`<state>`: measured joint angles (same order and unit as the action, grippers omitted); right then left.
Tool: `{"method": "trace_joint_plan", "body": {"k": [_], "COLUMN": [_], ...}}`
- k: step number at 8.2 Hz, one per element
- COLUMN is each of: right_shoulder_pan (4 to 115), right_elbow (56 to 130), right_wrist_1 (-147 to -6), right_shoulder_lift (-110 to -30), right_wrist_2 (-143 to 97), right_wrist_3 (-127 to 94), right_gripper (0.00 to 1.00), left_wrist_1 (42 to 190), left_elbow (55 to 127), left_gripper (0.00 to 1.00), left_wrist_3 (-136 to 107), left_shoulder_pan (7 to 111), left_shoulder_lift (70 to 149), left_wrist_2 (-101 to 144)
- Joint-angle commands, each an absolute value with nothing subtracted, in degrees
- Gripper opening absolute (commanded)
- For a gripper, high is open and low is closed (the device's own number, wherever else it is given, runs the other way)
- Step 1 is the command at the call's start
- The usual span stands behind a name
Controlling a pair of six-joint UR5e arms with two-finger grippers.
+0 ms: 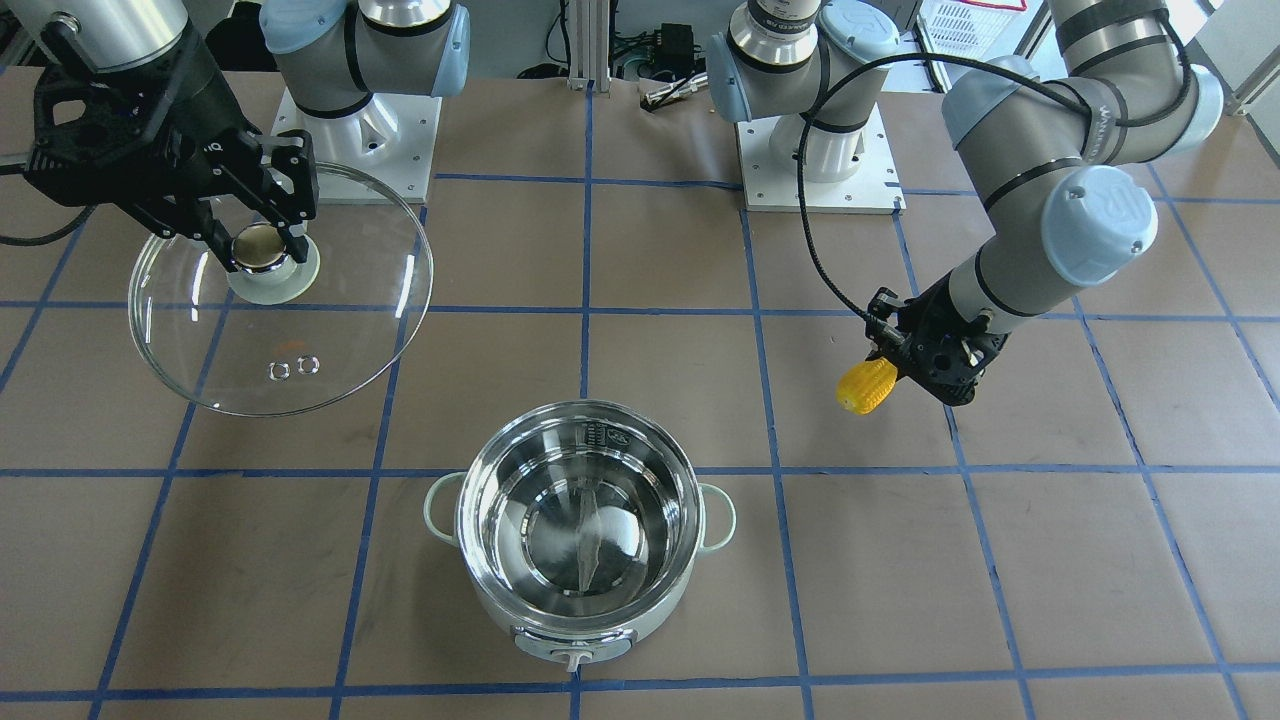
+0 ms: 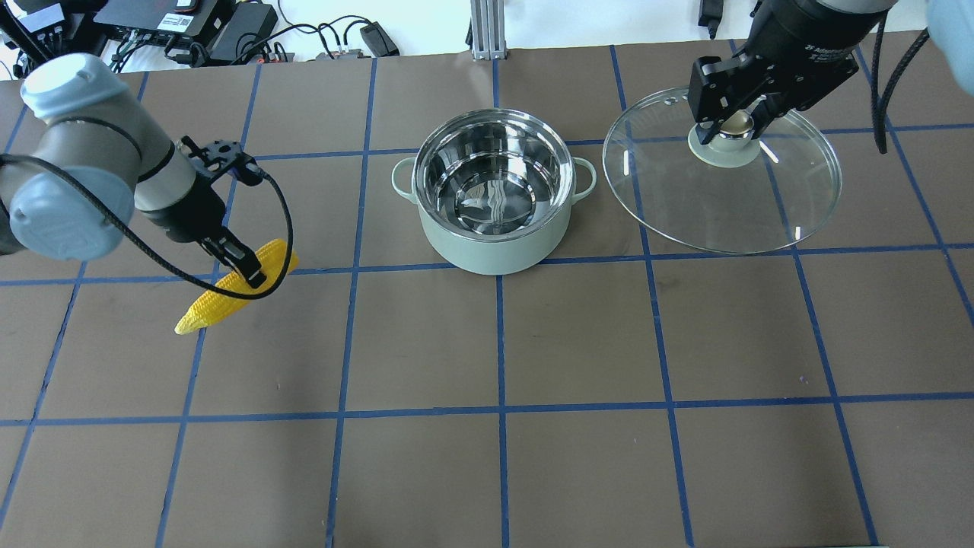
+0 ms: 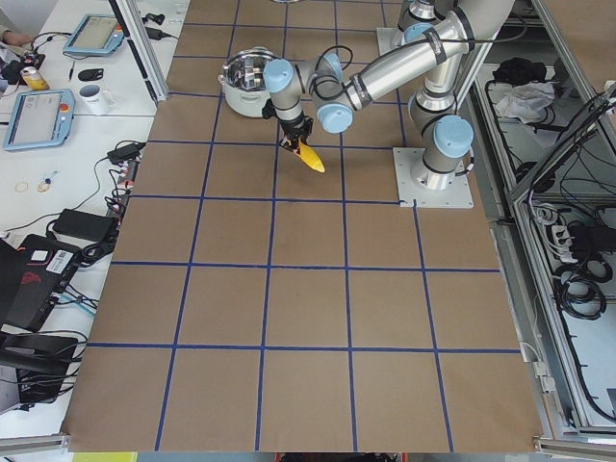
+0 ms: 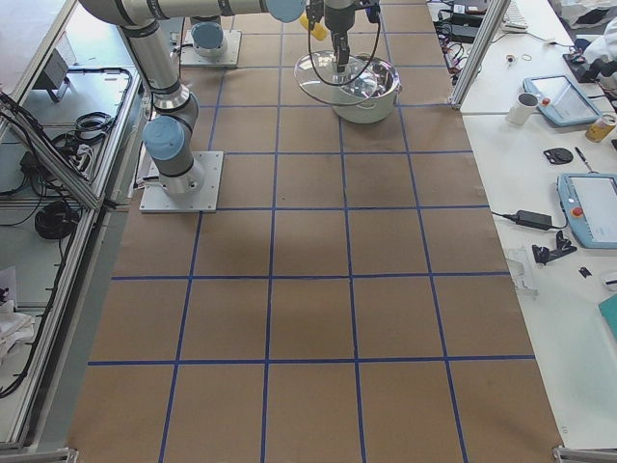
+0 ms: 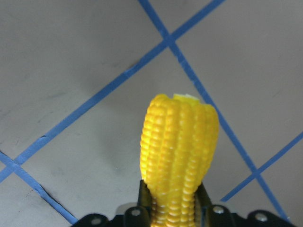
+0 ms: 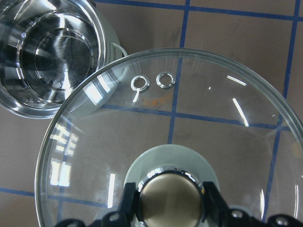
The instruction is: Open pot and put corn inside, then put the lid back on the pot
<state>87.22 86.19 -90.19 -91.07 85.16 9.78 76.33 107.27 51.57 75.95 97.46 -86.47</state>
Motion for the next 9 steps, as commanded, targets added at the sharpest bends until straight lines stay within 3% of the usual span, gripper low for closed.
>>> {"method": "trace_joint_plan", "body": {"k": [1,6,9], "right_shoulder_pan": [87.19,87.19,87.19], "right_elbow": [86.22,86.22,86.22], "right_wrist_1": [-90.18,-90.18,-90.26], "right_shoulder_lift": [-91.14,-91.14,-91.14], "right_wrist_2": [85.17,85.17,85.17], "right_wrist_3": [9.76,9.67,9.67], "right_gripper": [0.27,0.27,0.27], "left_wrist_1": [82.97,83.40,83.32], "left_elbow": [97.84,77.37,73.14], "left_gripper": [0.00,0.00,0.00], "left_wrist_3": [36.80,13.82,3.90], "left_shoulder_pan": [79.96,91.65,96.58], "left_shoulder_lift": [97.56,108.79,111.44], "left_wrist_2": [-81.57,-77.87,-79.54]}}
